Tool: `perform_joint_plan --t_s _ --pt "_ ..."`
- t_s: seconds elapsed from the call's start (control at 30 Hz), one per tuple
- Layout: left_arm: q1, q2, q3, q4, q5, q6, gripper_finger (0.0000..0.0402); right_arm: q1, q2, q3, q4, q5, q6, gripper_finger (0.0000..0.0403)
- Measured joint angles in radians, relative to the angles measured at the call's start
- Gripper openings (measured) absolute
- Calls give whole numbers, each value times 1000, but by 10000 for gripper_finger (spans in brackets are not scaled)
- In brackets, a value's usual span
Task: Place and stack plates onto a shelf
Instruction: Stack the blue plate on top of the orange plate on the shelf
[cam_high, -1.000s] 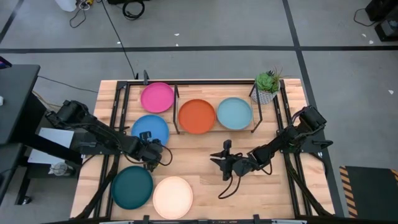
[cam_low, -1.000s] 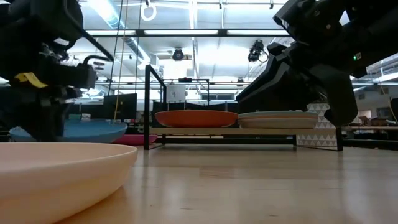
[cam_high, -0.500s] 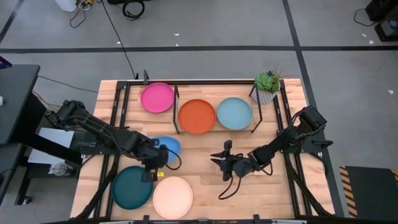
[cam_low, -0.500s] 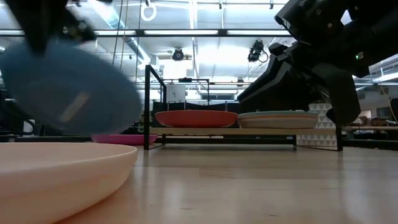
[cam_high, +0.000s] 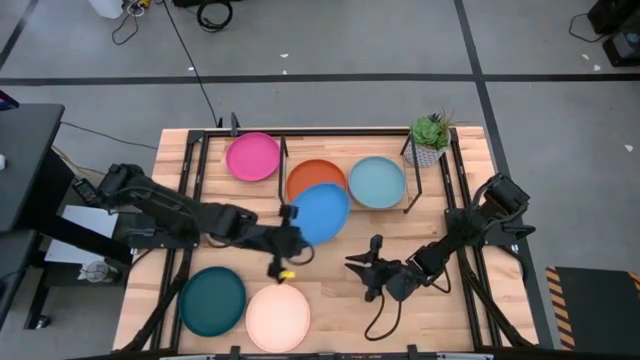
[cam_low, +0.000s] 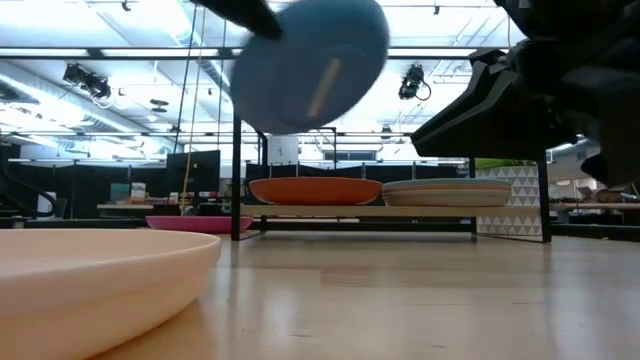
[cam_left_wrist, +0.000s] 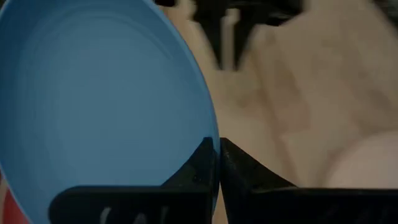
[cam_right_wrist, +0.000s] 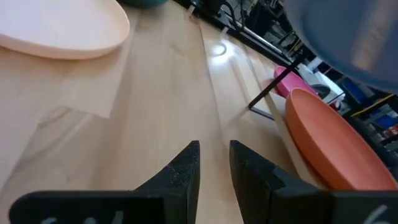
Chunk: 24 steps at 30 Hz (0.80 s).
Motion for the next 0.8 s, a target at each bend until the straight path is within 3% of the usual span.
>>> perform_joint_plan --t_s 0.23,0.43,0.8 --pt "117 148 0 152 -6 107 17 21 0 0 -8 -1 91 93" --pt "197 227 43 79 -92 116 17 57 0 0 -25 22 140 93" --pt "255 282 97 -82 -99 13 31 92 1 0 -35 49 195 93"
